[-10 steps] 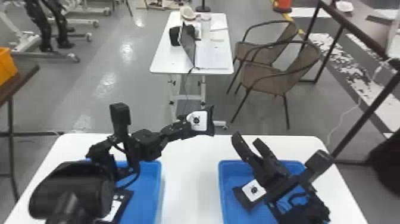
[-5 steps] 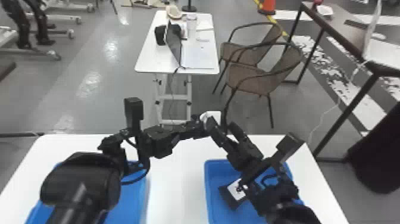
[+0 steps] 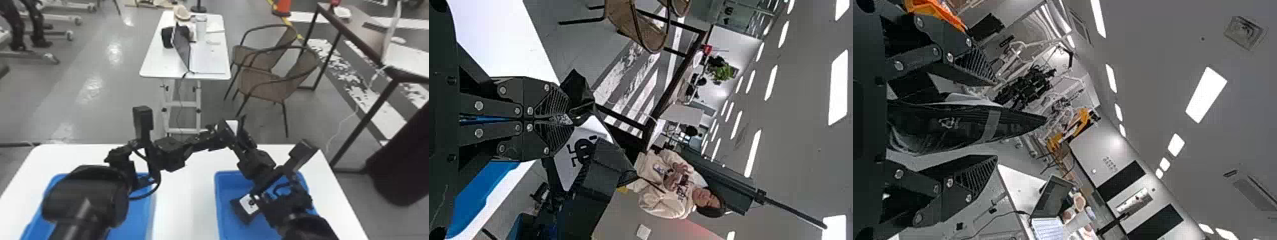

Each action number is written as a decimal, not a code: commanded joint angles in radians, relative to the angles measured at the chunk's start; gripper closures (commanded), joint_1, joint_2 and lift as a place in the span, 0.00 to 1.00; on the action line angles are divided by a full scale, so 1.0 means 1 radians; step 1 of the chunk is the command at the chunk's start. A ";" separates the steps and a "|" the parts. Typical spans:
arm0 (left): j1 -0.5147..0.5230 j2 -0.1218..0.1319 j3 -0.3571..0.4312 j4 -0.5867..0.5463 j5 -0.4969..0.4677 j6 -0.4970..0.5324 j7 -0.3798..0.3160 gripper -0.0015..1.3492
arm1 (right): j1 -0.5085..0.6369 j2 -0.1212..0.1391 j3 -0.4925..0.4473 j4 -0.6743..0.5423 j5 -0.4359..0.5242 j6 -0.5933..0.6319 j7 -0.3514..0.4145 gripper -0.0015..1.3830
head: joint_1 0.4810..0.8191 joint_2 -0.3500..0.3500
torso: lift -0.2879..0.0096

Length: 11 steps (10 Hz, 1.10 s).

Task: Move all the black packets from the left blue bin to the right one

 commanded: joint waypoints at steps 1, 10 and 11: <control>0.002 0.000 0.008 0.000 0.005 -0.004 0.000 0.83 | 0.014 0.001 0.000 -0.003 -0.005 -0.002 -0.008 0.77 | 0.63 0.34 | 0.97; 0.200 0.049 0.201 -0.192 0.070 -0.013 0.092 0.11 | 0.124 0.001 -0.126 -0.006 -0.017 0.032 -0.060 0.87 | 0.63 0.35 | 0.97; 0.257 0.060 0.275 -0.253 0.073 -0.001 0.106 0.11 | 0.146 0.001 -0.158 0.005 -0.014 0.065 -0.079 0.87 | 0.63 0.38 | 0.97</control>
